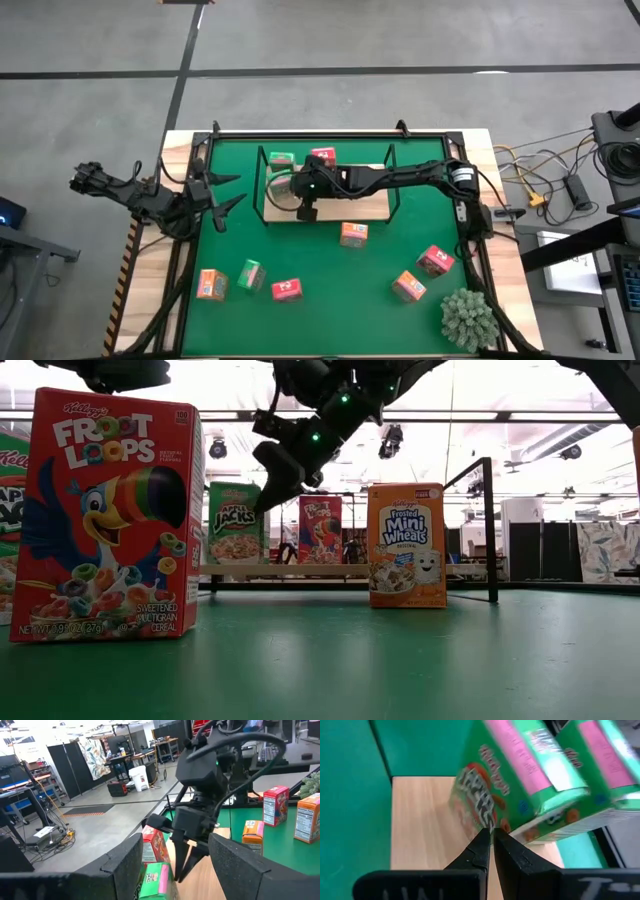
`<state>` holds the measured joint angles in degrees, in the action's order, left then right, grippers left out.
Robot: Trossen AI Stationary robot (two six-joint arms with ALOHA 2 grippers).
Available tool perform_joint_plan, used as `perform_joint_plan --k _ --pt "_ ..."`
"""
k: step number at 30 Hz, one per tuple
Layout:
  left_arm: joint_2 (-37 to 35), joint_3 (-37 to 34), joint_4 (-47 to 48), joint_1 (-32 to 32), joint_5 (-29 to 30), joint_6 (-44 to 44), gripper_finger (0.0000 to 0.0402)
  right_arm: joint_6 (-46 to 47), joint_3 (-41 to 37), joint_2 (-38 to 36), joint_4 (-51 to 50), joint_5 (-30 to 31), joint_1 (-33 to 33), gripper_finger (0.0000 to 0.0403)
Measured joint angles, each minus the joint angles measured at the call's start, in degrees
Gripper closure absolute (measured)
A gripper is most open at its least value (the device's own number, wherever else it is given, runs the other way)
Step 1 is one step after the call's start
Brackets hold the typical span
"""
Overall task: Stack cereal on shelf
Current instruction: Put the right green cereal box on the shelf aligned with the other green cereal box
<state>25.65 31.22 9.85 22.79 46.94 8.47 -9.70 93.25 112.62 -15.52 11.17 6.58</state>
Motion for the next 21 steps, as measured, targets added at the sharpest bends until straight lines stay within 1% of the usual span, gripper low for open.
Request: perform_joint_plan --k 6,13,15,18,21 --pt "0.0 0.0 0.0 0.0 0.0 0.0 0.0192 -0.8 0.0 0.0 0.1 0.0 0.2 0.0390" --pt "0.0 0.0 0.0 0.0 0.0 0.0 0.0192 0.7 0.0 0.0 0.9 -1.0 0.0 0.0390" --pt "0.0 0.0 0.0 0.0 0.0 0.0 0.0192 0.7 0.0 0.0 2.6 -1.4 -0.9 0.0390" --pt "0.0 0.0 0.0 0.0 0.0 0.0 0.0192 -1.0 -0.2 0.0 7.5 -4.1 -2.1 0.0390" --pt "0.0 0.0 0.0 0.0 0.0 0.0 0.0192 -3.2 -0.2 0.0 12.2 -4.2 -3.2 0.0390"
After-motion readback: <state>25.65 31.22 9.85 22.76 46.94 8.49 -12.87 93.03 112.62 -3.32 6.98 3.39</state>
